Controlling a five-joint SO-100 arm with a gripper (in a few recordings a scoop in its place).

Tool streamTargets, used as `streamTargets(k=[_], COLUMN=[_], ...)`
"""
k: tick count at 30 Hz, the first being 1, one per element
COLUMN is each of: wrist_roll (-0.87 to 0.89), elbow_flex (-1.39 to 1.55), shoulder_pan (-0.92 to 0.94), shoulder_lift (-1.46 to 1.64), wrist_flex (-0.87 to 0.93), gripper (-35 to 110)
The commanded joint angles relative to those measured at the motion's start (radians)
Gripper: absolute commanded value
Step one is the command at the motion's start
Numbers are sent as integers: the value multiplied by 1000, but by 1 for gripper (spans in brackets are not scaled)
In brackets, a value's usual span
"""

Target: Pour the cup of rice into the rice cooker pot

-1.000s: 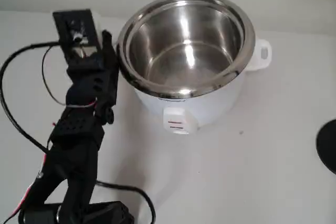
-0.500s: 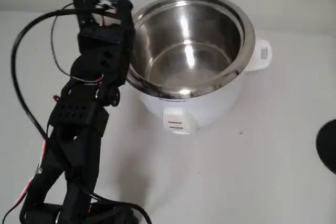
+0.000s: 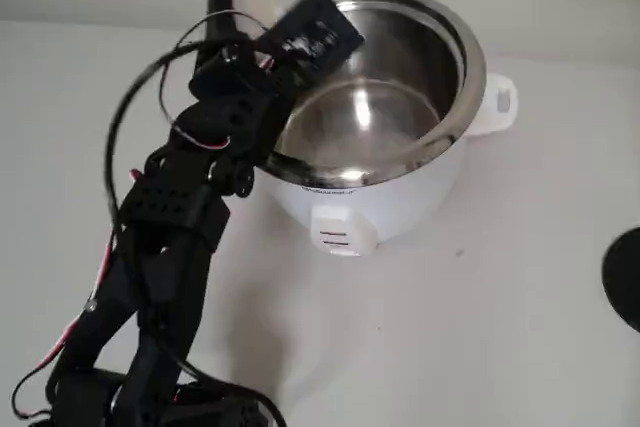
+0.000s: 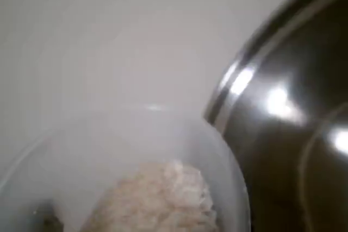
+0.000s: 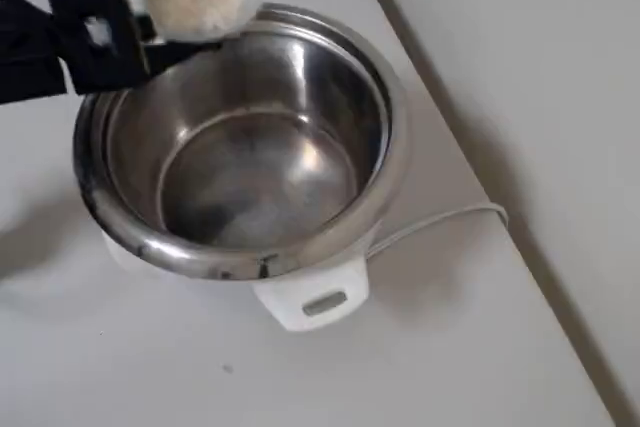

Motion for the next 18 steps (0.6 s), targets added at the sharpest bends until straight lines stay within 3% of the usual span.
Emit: streamTargets(k=[1, 5, 18], wrist_roll=[278, 479, 879], elbow_flex=[-176, -250, -299], shoulder_pan=[26, 32, 26], shoulder_lift=[-32, -66, -86], wrist_flex=[60, 150, 267], gripper=[13, 12, 11])
